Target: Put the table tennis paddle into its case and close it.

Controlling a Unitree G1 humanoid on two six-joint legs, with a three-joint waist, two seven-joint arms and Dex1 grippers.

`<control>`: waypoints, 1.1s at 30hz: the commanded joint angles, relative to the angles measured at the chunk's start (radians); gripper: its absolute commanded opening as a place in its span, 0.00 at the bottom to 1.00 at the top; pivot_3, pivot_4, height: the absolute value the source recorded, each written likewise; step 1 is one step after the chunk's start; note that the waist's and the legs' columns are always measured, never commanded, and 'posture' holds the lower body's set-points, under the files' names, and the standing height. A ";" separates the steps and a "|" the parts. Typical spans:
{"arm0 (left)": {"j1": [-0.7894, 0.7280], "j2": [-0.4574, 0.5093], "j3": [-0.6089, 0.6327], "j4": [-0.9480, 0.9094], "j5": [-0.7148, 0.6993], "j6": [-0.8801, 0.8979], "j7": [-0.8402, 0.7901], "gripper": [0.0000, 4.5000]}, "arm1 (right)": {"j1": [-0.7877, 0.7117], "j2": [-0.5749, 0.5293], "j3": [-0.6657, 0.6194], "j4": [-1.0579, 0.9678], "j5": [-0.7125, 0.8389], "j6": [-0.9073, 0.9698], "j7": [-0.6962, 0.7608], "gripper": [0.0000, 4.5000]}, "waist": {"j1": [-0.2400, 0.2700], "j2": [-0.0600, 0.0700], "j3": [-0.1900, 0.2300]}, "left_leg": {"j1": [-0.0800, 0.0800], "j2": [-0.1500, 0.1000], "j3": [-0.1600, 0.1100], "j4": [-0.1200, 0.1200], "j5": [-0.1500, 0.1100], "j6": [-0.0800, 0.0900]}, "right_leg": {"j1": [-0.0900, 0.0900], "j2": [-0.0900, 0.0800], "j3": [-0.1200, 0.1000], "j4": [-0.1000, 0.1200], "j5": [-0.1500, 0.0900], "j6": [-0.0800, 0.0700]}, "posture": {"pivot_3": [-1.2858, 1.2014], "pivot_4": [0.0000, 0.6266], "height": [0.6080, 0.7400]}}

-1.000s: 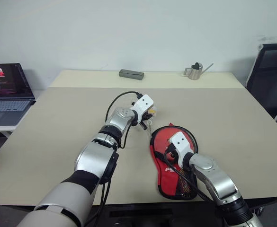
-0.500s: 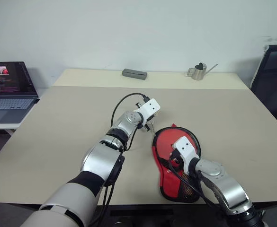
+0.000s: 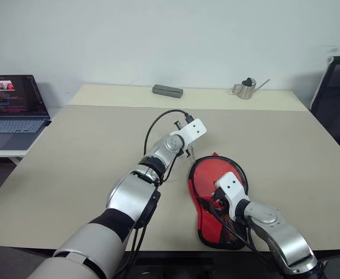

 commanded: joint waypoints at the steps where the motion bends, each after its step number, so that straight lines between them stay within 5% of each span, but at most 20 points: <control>1: -0.042 -0.017 -0.028 -0.015 0.036 -0.032 0.034 0.06 | 0.073 -0.018 0.034 0.075 0.009 0.107 0.003 1.00 | 0.000 0.000 0.000 | 0.000 0.000 0.000 0.000 0.000 0.000 | 0.000 0.000 0.000 0.000 0.000 0.000 | 0.52 0.24 1.00; 33: -0.023 -0.081 -0.102 0.001 0.134 -0.005 0.089 0.06 | 0.166 -0.002 0.024 -0.053 0.014 0.148 -0.062 1.00 | 0.004 0.000 0.000 | -0.001 -0.001 -0.001 0.000 -0.003 0.000 | 0.000 -0.002 -0.002 -0.001 -0.004 0.006 | 0.52 0.24 1.00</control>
